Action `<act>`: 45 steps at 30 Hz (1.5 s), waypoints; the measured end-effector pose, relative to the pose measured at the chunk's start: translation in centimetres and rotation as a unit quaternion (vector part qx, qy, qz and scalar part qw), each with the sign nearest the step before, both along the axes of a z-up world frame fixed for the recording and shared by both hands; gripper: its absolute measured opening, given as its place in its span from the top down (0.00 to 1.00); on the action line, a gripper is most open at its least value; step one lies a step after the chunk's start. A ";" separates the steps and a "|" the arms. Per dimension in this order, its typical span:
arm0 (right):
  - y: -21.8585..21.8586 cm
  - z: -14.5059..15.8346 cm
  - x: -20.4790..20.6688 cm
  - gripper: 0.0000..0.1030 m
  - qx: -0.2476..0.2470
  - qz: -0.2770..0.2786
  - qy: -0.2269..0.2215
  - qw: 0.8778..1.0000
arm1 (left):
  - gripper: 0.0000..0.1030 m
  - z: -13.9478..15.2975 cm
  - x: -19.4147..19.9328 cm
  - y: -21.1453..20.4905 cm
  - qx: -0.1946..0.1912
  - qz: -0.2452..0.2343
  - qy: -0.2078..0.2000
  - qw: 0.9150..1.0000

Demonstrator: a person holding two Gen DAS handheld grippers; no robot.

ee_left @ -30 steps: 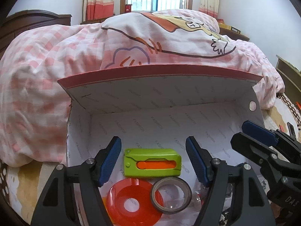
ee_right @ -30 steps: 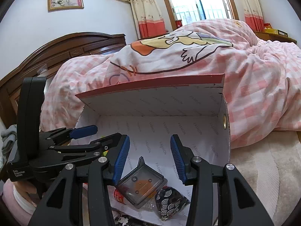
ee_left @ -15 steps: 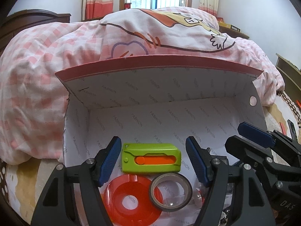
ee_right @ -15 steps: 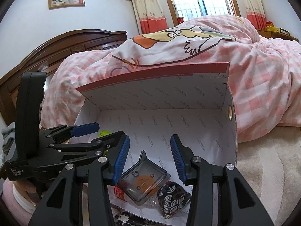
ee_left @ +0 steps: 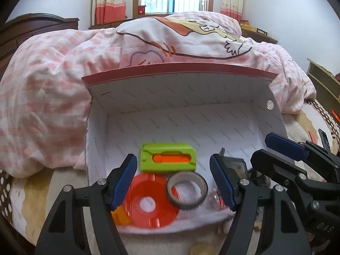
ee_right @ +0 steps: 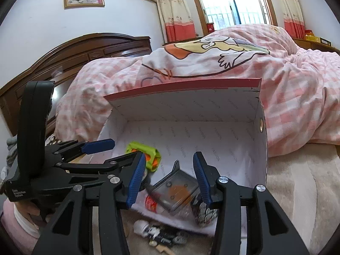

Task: Organize objects
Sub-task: 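Withdraw the left tool and close it on the round wooden coaster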

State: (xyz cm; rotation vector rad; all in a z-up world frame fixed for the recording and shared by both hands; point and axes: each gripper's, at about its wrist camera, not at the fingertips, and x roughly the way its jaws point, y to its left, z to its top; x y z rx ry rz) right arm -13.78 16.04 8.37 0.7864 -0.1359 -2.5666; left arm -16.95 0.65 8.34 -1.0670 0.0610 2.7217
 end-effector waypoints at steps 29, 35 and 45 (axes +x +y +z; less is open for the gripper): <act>5.5 -4.6 9.0 0.45 0.046 -0.048 -0.074 0.995 | 0.31 -5.4 8.1 0.9 -0.002 -0.032 -0.069 0.997; 3.9 -5.1 8.9 0.40 0.045 -0.028 -0.079 0.995 | 0.31 -6.8 7.5 1.2 -0.006 -0.027 -0.084 0.996; 2.9 -5.4 8.6 0.40 0.052 -0.030 -0.090 0.994 | 0.70 -6.6 8.3 0.6 -0.019 -0.036 -0.064 0.997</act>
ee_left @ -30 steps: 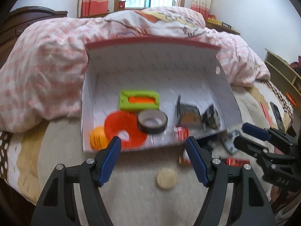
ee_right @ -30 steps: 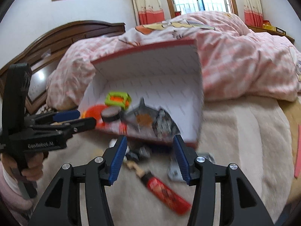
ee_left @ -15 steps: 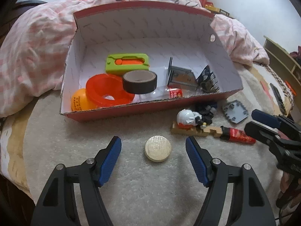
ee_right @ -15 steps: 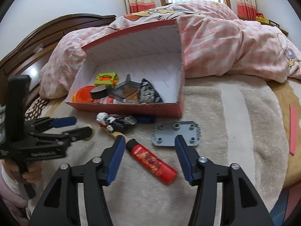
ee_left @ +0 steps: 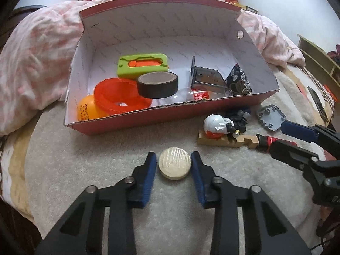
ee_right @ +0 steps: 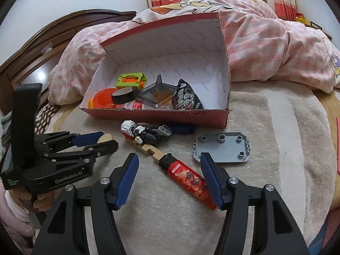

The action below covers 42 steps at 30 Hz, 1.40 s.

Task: Organize objects
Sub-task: 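Withdraw the left tool and close it on the round wooden coaster, then lift the coaster with the left tool while the right tool grasps the robot figure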

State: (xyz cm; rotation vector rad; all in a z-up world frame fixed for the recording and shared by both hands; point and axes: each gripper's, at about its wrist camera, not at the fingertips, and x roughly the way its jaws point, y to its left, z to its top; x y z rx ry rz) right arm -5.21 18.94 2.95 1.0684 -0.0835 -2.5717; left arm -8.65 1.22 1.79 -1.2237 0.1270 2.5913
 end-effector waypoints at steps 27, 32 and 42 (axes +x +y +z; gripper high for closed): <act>-6.5 -1.5 -5.5 0.22 -0.004 -0.047 -0.055 0.997 | 0.70 -0.1 -0.2 -6.1 0.051 0.065 -0.016 0.996; -6.3 -1.5 -5.5 0.24 -0.002 -0.052 -0.048 0.997 | 0.70 -0.1 -0.2 -5.9 0.046 0.065 -0.015 0.997; -5.2 -0.7 -3.9 0.30 -0.021 -0.043 -0.038 0.998 | 0.70 0.7 0.1 -5.5 0.047 0.063 -0.011 0.997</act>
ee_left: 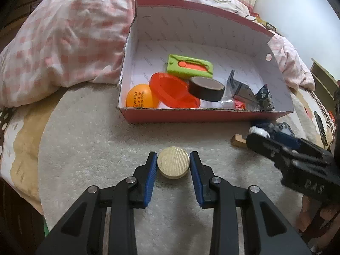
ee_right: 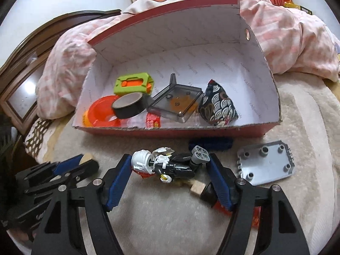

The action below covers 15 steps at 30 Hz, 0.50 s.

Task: Organize objects
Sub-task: 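Lift the coaster with the left tool while the right tool grasps the robot figure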

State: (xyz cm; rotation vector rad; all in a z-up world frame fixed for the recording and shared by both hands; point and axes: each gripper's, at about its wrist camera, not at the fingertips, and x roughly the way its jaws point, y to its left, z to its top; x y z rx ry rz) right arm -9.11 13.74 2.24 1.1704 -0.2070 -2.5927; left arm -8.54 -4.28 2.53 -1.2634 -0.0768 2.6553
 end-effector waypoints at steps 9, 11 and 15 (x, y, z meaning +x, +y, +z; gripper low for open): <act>0.0 0.8 2.2 0.30 -0.002 0.029 0.018 0.999 | 0.70 1.1 0.7 0.4 0.003 -0.007 0.010 1.000; 0.0 1.0 2.4 0.30 -0.003 0.034 0.022 0.999 | 0.70 1.4 0.9 0.6 0.001 -0.010 0.014 1.000; 0.1 1.5 2.8 0.30 -0.006 0.046 0.032 0.998 | 0.70 1.9 1.0 1.0 -0.004 -0.012 0.021 1.000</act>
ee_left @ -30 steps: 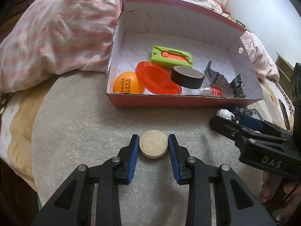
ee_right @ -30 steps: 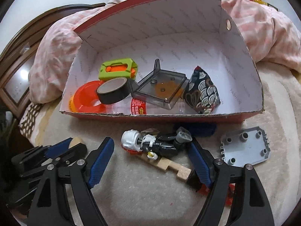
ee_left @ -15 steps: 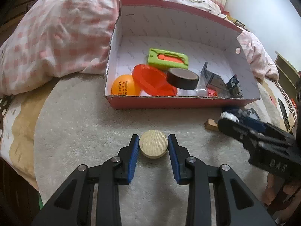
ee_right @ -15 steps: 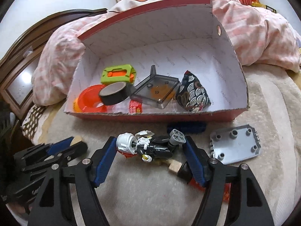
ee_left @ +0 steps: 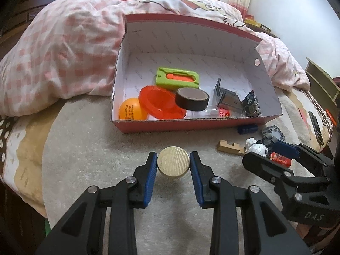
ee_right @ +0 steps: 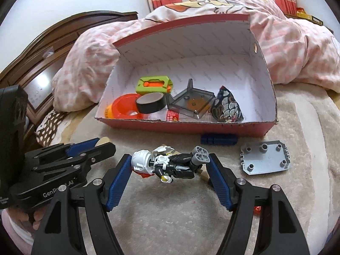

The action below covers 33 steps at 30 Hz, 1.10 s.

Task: Organize objects
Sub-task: 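Lift the coaster with the left tool while the right tool grasps the robot figure, then lower coaster and robot figure into the shoebox and open both tools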

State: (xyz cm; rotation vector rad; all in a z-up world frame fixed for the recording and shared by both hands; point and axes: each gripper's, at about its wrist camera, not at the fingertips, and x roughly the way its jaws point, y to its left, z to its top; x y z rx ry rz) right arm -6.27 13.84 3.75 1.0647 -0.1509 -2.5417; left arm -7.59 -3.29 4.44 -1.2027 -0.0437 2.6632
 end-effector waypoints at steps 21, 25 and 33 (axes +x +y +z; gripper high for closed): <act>0.8 3.0 -3.1 0.30 0.014 -0.001 0.050 0.999 | 0.70 5.4 -3.9 1.4 -0.014 -0.011 0.083 0.996; 1.2 3.5 -4.8 0.30 0.021 -0.013 0.059 0.998 | 0.70 5.5 -5.9 2.4 -0.024 -0.014 0.090 0.996; 1.8 3.3 -8.2 0.30 0.032 -0.031 0.056 0.997 | 0.70 3.8 -9.9 3.5 -0.042 -0.005 0.076 0.996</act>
